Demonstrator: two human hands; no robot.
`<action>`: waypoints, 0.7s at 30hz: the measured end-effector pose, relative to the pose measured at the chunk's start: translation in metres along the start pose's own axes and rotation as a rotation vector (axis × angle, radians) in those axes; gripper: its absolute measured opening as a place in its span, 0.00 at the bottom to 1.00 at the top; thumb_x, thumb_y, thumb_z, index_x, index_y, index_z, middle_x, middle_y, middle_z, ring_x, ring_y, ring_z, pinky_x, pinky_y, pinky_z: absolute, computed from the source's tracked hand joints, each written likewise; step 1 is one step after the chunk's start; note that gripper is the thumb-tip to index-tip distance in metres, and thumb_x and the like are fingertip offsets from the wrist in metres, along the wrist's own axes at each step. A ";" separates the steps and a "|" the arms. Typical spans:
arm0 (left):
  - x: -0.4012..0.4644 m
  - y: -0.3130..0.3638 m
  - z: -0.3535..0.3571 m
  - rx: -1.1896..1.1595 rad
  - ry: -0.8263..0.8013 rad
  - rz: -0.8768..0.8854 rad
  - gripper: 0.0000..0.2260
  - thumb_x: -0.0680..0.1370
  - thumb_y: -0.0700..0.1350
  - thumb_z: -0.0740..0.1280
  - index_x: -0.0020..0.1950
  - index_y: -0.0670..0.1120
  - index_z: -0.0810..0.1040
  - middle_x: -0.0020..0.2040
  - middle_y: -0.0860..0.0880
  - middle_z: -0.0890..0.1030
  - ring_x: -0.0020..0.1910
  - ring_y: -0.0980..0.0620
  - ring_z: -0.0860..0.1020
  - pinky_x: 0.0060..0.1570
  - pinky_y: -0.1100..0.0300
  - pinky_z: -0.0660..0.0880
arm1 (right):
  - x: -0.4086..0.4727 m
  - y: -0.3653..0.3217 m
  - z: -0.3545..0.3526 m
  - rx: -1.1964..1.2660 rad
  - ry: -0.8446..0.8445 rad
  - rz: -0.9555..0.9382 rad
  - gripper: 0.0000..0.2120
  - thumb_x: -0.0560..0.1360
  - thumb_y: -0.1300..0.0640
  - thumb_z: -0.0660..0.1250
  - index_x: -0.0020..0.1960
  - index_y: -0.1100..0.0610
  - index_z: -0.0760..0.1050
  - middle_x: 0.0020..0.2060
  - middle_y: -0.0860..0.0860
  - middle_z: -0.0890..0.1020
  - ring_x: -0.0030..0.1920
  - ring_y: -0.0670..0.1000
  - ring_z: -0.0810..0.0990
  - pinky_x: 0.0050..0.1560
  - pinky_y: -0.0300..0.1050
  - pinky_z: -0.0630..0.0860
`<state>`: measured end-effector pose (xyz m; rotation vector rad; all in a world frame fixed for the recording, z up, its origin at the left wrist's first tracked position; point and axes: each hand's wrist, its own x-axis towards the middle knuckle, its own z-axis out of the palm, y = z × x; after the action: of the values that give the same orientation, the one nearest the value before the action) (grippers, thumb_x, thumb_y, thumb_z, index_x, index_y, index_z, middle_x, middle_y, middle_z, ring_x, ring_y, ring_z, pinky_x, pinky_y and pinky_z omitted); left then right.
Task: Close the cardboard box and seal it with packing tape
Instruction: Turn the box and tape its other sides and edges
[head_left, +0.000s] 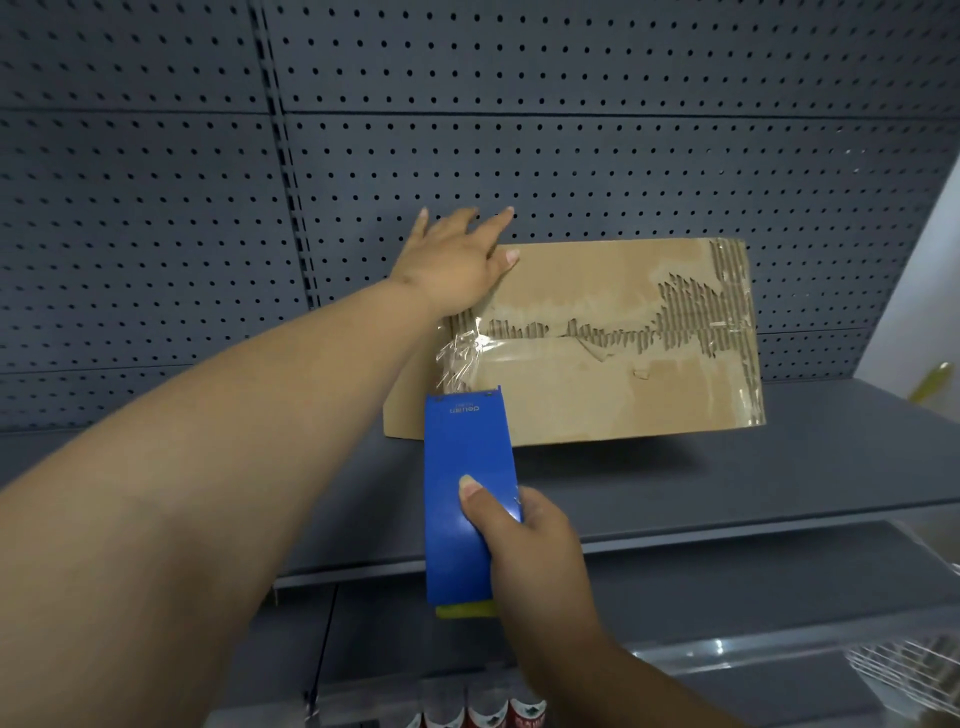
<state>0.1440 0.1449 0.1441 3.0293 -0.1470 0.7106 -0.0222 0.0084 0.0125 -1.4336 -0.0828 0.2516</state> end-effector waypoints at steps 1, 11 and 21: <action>-0.007 0.001 -0.001 0.000 0.057 0.016 0.24 0.81 0.57 0.49 0.76 0.57 0.48 0.77 0.44 0.49 0.76 0.46 0.47 0.73 0.48 0.36 | 0.000 0.002 0.000 -0.006 0.004 0.013 0.10 0.74 0.50 0.67 0.47 0.57 0.79 0.45 0.55 0.84 0.46 0.54 0.83 0.45 0.52 0.80; -0.045 0.000 0.006 0.305 0.361 0.342 0.06 0.76 0.40 0.64 0.50 0.38 0.76 0.47 0.40 0.77 0.44 0.40 0.76 0.48 0.49 0.73 | -0.002 0.004 0.001 -0.038 0.000 0.022 0.11 0.75 0.50 0.66 0.48 0.58 0.79 0.45 0.56 0.83 0.44 0.55 0.82 0.29 0.44 0.78; -0.058 -0.005 0.012 0.301 0.019 0.223 0.29 0.80 0.59 0.44 0.77 0.48 0.42 0.78 0.50 0.41 0.76 0.49 0.39 0.73 0.51 0.39 | 0.000 -0.003 0.000 -0.090 0.025 -0.045 0.14 0.74 0.48 0.66 0.46 0.60 0.78 0.44 0.58 0.83 0.46 0.58 0.82 0.47 0.60 0.80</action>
<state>0.0982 0.1545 0.1076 3.3258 -0.4197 0.8473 -0.0220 0.0083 0.0158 -1.5221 -0.1065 0.1950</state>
